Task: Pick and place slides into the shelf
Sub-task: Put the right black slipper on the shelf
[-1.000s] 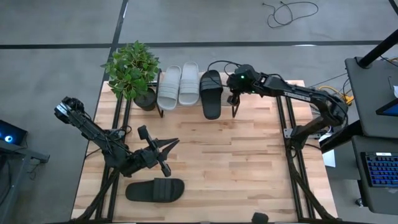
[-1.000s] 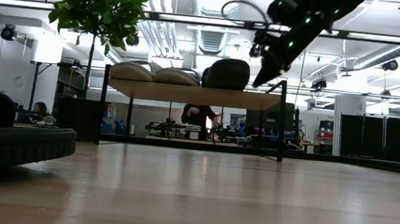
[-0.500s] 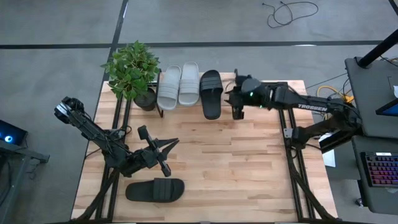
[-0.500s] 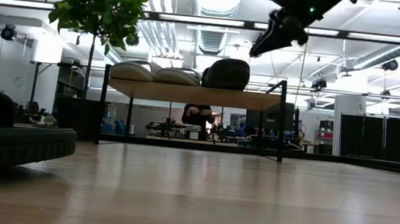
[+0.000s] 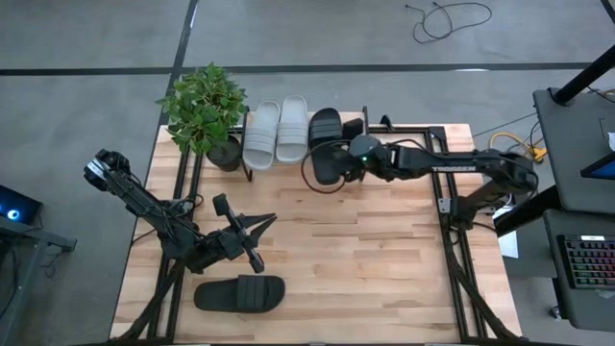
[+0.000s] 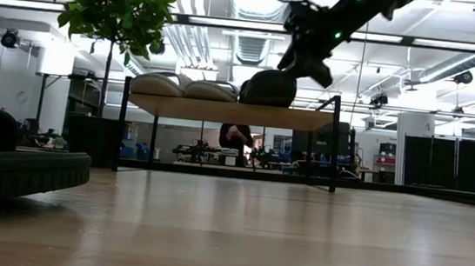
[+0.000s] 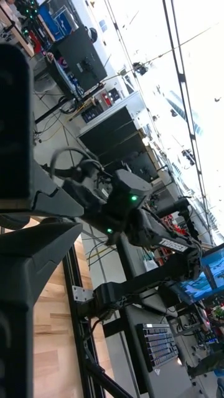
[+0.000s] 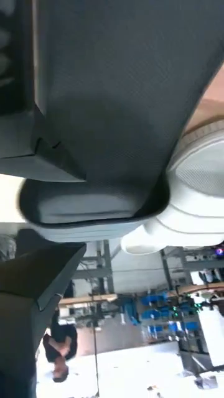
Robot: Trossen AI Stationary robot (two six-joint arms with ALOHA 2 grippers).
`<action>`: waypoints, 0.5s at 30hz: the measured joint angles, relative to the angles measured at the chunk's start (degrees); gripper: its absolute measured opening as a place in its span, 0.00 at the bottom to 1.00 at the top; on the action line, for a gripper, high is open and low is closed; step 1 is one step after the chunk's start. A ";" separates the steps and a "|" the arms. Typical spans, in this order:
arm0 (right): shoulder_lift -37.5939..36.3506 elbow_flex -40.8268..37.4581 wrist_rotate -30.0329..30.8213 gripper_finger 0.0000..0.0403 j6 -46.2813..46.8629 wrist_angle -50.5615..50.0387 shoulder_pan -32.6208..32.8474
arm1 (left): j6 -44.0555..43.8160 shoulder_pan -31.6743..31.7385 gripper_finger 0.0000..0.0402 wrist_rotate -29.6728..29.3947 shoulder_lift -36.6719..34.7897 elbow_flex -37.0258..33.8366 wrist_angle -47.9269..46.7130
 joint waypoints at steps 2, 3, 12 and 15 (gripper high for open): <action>1.36 0.00 0.20 0.39 -1.42 2.71 -0.37 | -0.02 0.00 0.03 0.02 0.01 0.00 0.00; 1.99 0.03 0.44 0.38 -2.23 4.10 -0.62 | -0.02 0.00 0.03 0.02 0.00 0.00 0.00; 5.94 2.73 0.42 0.35 -2.89 4.75 -3.62 | -0.01 0.00 0.03 0.01 0.01 0.00 -0.02; 6.66 3.18 0.40 0.34 -2.95 4.60 -4.56 | -0.01 0.00 0.03 0.01 0.01 0.00 -0.02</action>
